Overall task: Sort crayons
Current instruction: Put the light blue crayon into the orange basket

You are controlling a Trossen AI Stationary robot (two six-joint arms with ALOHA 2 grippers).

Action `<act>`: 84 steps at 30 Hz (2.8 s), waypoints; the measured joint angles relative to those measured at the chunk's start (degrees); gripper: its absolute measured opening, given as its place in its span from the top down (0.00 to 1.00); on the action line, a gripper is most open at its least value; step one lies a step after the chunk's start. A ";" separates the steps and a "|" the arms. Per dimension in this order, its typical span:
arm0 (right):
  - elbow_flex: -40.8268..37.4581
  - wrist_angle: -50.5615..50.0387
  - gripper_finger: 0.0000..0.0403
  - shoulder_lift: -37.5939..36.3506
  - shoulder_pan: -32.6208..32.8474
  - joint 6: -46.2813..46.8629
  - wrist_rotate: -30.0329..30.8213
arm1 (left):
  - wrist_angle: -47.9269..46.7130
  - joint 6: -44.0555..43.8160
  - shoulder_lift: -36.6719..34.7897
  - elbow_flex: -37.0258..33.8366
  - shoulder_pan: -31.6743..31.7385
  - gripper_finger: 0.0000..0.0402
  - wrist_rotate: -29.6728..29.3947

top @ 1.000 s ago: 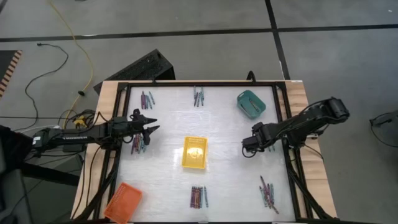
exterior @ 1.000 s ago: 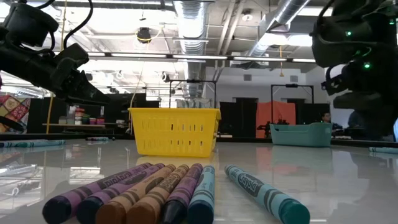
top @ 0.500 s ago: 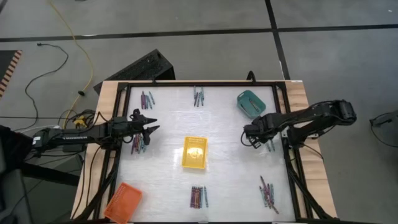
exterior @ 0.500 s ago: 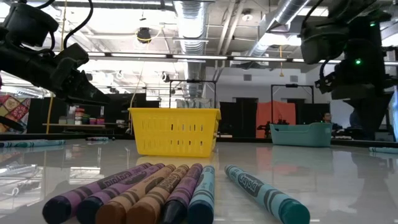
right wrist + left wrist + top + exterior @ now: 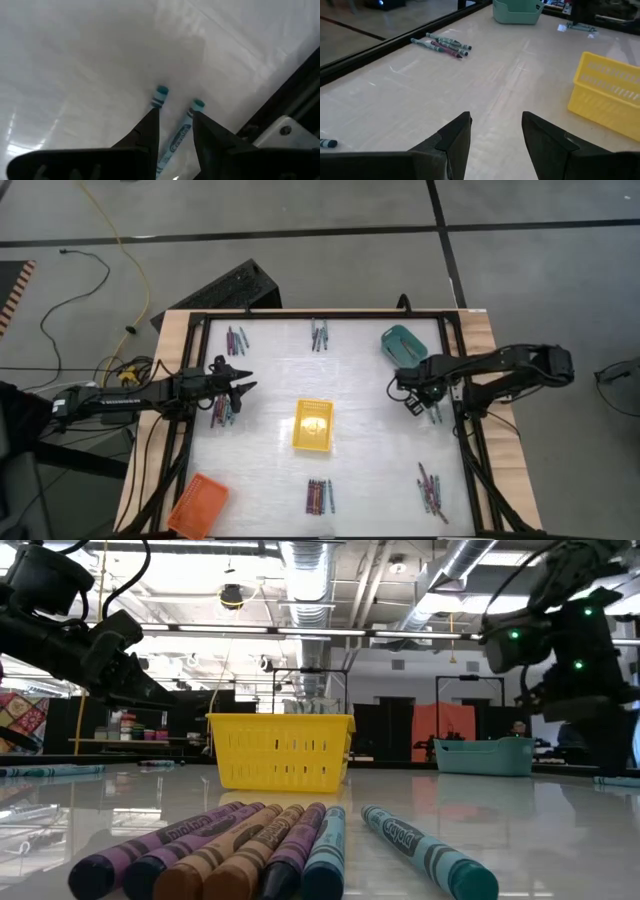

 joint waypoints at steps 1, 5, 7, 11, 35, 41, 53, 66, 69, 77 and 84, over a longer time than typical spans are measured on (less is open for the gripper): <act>-0.60 1.31 0.72 -0.45 0.28 0.35 -0.31 | 0.00 -0.03 0.00 0.01 -0.01 0.58 0.01; -1.82 4.81 0.72 -1.33 0.75 0.47 -2.16 | -0.01 -0.07 0.00 0.00 0.00 0.58 -0.03; -1.95 4.66 0.72 -1.32 0.70 0.61 -2.22 | -0.01 -0.07 0.00 0.01 0.00 0.58 -0.05; -1.97 4.96 0.72 -1.30 0.70 0.61 -2.22 | -0.02 -0.24 0.00 0.01 0.01 0.58 -0.06; -0.67 10.04 1.00 1.68 3.49 2.58 -4.19 | 1.78 -3.98 0.00 0.00 0.01 0.58 1.12; 3.54 11.58 1.00 1.73 5.37 1.91 -3.89 | 8.72 -3.00 -0.02 0.00 0.01 0.58 5.82; 15.83 21.03 1.00 1.72 7.89 -5.57 3.57 | 25.27 -6.10 0.02 -0.01 0.00 0.58 15.98; 22.77 51.00 1.00 3.04 8.31 -23.85 6.43 | 34.19 -8.94 11.83 4.09 -2.11 0.58 21.67; 23.40 57.05 1.00 3.84 9.08 -27.29 6.41 | 34.31 -7.05 16.56 7.13 -2.95 0.58 21.61; 29.57 63.81 1.00 11.98 11.11 -34.98 6.18 | 34.52 -2.90 29.24 15.84 -3.70 0.58 22.09; 38.09 63.99 1.00 19.25 12.34 -40.51 4.94 | 35.33 -2.51 39.05 22.11 -3.72 0.58 23.88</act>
